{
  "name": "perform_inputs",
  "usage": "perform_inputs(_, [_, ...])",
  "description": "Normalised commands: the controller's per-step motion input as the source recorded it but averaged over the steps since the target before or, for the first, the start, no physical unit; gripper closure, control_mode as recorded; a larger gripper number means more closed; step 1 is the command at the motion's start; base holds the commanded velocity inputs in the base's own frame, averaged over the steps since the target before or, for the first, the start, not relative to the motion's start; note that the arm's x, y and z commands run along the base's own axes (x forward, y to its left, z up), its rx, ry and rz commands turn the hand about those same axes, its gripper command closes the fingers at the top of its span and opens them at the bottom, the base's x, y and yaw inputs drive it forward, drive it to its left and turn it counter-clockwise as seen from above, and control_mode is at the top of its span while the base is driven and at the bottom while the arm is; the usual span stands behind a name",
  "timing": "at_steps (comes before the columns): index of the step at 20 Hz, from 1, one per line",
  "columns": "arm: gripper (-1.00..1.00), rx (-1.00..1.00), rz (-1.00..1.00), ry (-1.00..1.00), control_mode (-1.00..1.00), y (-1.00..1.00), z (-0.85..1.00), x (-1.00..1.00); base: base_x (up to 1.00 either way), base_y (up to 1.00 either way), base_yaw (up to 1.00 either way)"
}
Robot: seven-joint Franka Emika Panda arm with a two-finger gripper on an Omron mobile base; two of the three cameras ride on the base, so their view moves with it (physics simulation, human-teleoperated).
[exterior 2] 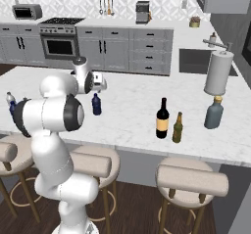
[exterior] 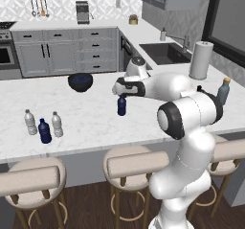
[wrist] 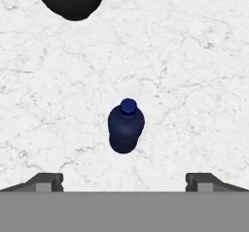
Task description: Move the plastic bottles in the middle to the plastics group, and the glass bottles in the middle to the glass group.
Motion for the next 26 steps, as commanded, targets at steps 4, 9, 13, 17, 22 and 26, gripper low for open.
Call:
perform_inputs(4, [-1.00, 0.00, 0.02, 0.10, -1.00, 0.00, -0.35, 0.31, 0.00, 0.00, 0.00])
perform_inputs(9, [-1.00, 0.00, 0.02, 0.09, -1.00, 0.01, -0.11, 0.30, 0.00, 0.00, 0.00])
perform_inputs(13, [-1.00, 0.00, 0.00, 0.05, -1.00, 0.04, 0.00, 0.30, 0.00, 0.00, 0.00])
perform_inputs(17, [-1.00, 0.00, 0.00, 0.02, -1.00, 0.01, -0.04, 0.07, 0.00, 0.00, 0.00])
perform_inputs(22, [-1.00, 0.00, 0.00, 0.00, -1.00, 0.01, -0.33, 0.00, 0.00, 0.00, 0.00])
perform_inputs(26, [-1.00, 0.00, 0.00, 0.00, -1.00, 0.04, -0.27, 0.00, 0.00, 0.00, 0.00])
